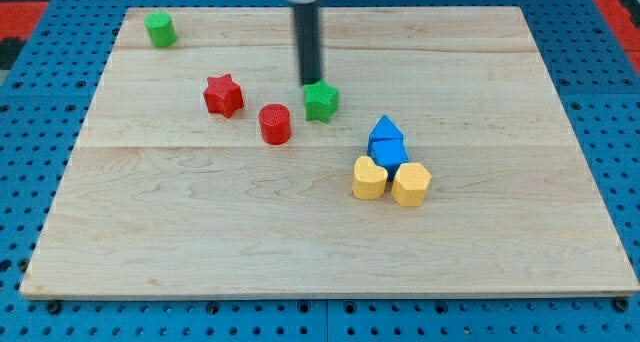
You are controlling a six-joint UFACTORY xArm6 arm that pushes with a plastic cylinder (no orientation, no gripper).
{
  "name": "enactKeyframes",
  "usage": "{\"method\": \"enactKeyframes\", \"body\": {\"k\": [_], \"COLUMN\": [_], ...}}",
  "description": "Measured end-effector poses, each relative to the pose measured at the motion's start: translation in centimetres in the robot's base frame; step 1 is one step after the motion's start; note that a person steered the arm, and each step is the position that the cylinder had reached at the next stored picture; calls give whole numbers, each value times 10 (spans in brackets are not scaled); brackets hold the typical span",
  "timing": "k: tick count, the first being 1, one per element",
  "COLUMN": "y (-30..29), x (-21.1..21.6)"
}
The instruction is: Push the yellow hexagon towards the top center
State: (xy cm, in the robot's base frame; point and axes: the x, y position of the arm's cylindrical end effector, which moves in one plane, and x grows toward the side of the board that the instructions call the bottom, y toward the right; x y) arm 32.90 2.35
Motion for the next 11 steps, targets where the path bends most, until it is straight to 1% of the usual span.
{"method": "enactKeyframes", "body": {"k": [1, 2, 4, 5, 6, 7, 8, 9, 10, 11], "y": [112, 160, 160, 160, 174, 161, 96, 23, -6, 29], "x": [-2, 41, 33, 49, 99, 174, 225, 232, 230, 203]}}
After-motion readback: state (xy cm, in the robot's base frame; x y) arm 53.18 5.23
